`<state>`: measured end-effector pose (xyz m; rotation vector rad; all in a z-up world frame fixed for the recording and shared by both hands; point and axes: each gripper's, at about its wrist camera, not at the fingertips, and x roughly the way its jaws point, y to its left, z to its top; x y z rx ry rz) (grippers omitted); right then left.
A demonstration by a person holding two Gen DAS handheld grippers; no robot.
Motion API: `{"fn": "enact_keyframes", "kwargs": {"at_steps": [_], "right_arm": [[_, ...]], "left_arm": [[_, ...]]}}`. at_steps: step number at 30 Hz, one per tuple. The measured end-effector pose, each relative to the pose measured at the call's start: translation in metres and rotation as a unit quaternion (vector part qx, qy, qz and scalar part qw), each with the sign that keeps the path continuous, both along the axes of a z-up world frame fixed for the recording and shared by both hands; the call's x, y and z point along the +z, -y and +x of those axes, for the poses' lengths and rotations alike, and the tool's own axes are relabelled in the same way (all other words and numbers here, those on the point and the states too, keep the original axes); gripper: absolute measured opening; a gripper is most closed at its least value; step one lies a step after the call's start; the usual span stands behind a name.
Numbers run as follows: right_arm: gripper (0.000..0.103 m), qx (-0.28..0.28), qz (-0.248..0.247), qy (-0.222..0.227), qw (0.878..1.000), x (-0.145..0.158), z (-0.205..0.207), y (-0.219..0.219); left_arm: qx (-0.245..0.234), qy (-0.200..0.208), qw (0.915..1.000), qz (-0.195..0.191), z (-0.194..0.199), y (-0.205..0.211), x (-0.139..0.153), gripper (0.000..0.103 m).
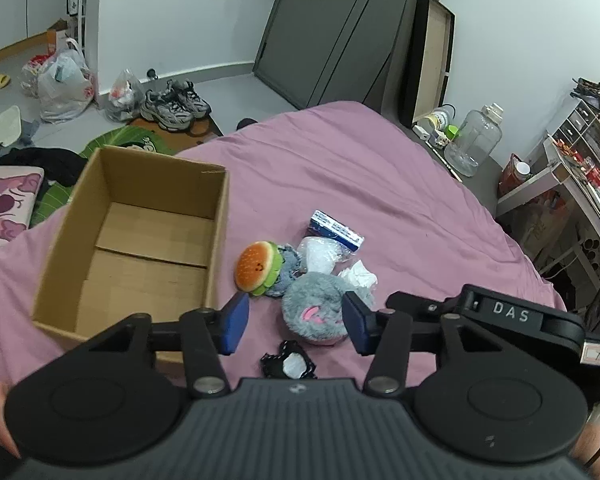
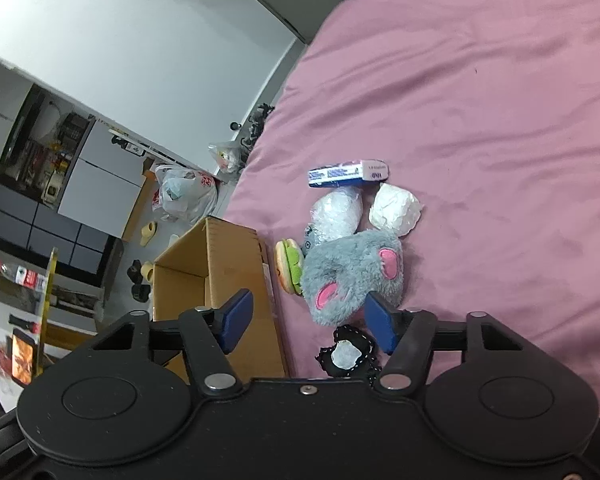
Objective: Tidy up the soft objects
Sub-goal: 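Close the left gripper on the grey plush mouse while the right gripper also grips it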
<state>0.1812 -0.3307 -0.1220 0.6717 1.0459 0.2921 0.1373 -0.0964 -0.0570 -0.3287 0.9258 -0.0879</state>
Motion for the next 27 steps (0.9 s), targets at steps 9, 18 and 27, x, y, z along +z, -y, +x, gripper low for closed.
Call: {"fn": "enact_keyframes", "kwargs": {"at_steps": [9,18,27], "right_arm": [[0.052,-0.009,0.002,-0.042,0.999,-0.028,0.028,0.003],[0.038,-0.003,0.018,-0.075,0.997,-0.052,0.043,0.006],[0.038,0.002,0.017,-0.096,0.995,-0.066,0.052,0.009]], "left_arm": [[0.012,-0.041,0.999,-0.015,0.029,0.011,-0.033,0.041],[0.015,-0.073,0.997,-0.02,0.052,0.022,-0.064,0.033],[0.021,-0.089,0.9958,0.0,0.067,0.033,-0.092,0.033]]}}
